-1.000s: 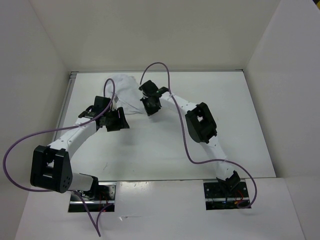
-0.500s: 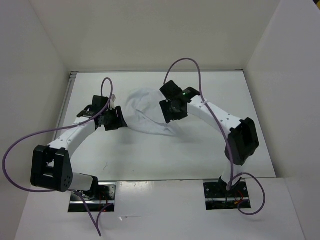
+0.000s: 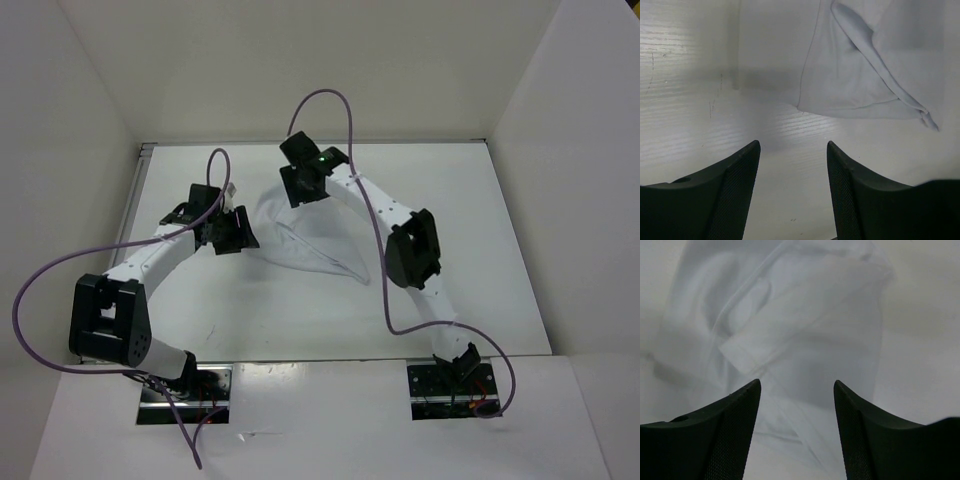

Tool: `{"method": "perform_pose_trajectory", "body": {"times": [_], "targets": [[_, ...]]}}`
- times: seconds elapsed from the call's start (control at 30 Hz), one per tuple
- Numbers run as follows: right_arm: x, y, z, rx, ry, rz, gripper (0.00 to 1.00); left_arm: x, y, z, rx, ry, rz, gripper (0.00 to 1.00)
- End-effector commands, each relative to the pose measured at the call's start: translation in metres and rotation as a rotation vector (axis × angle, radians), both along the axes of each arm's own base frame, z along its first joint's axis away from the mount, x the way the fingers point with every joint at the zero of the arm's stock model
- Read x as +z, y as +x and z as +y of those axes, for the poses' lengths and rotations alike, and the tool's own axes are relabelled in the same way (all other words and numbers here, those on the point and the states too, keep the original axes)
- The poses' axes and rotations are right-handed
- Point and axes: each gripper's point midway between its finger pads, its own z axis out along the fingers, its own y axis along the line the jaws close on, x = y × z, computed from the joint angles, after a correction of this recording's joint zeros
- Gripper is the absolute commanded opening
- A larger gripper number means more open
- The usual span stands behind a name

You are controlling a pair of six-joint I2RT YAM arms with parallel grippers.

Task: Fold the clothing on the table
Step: Move the skirt to the center of the board

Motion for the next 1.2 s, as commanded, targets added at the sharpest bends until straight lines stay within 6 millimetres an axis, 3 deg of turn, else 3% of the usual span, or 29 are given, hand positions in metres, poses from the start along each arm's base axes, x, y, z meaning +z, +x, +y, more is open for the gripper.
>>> {"method": "perform_pose_trajectory", "body": {"times": [0.0,0.1,0.13,0.17,0.2,0.27,0.37,0.47,0.67,0.73,0.77,0.8,0.83,0.87,0.9,0.93,1.0,1.03,1.13,1.17], "targets": [[0.006,0.02,0.032,0.061,0.088,-0.027,0.66,0.017,0.012,-0.002,0.0,-0.016,-0.059,0.63],[-0.007,0.026,0.057,0.093,0.157,0.016,0.66,0.012,0.004,0.0,0.001,-0.014,-0.041,0.63],[0.012,0.028,0.062,0.104,0.187,-0.005,0.66,0.015,0.004,0.0,0.001,-0.015,-0.051,0.63],[0.01,0.028,0.065,0.098,0.199,0.007,0.66,0.015,0.004,0.0,0.001,-0.015,-0.051,0.63],[-0.01,0.027,0.07,0.087,0.207,0.049,0.66,0.015,0.004,0.0,0.001,-0.015,-0.051,0.63],[-0.021,0.028,0.071,0.073,0.206,0.066,0.66,0.015,0.005,0.001,0.006,-0.008,-0.053,0.63],[-0.034,0.021,0.064,0.029,0.12,0.064,0.66,0.018,0.005,0.001,0.006,-0.009,-0.062,0.63],[-0.048,0.029,0.048,-0.046,0.047,0.041,0.67,0.011,0.003,0.001,0.006,-0.007,-0.043,0.63],[-0.107,0.013,0.037,-0.055,-0.048,0.165,0.68,0.007,0.0,-0.003,-0.012,-0.028,-0.021,0.63],[-0.126,0.007,0.033,-0.064,-0.077,0.203,0.6,0.008,0.0,-0.005,-0.018,-0.035,-0.02,0.63],[-0.126,0.007,0.032,-0.064,-0.077,0.203,0.37,0.008,0.0,-0.005,-0.018,-0.035,-0.02,0.63],[-0.126,0.005,0.031,-0.065,-0.084,0.211,0.23,0.008,0.0,-0.005,-0.018,-0.035,-0.02,0.63],[-0.118,0.009,0.029,-0.087,-0.084,0.187,0.07,0.008,0.0,-0.005,-0.018,-0.035,-0.02,0.63],[-0.109,0.009,0.026,-0.093,-0.088,0.173,0.0,0.008,0.0,-0.005,-0.018,-0.035,-0.02,0.63],[-0.099,0.01,0.024,-0.107,-0.085,0.16,0.0,0.008,0.0,-0.005,-0.018,-0.035,-0.02,0.63],[-0.058,0.013,0.024,-0.111,-0.046,0.104,0.0,0.008,0.0,-0.005,-0.018,-0.035,-0.02,0.63],[-0.021,0.005,0.021,-0.11,-0.03,0.061,0.0,0.007,-0.003,-0.004,-0.018,-0.035,-0.02,0.63],[0.028,0.002,0.015,-0.109,0.014,-0.007,0.0,0.007,-0.003,-0.004,-0.018,-0.035,-0.02,0.63],[0.07,-0.012,-0.011,-0.15,-0.002,-0.054,0.0,0.007,-0.003,-0.004,-0.018,-0.035,-0.02,0.63],[0.085,-0.022,-0.034,-0.189,-0.023,-0.06,0.0,0.007,-0.003,-0.004,-0.018,-0.035,-0.02,0.63]]}}
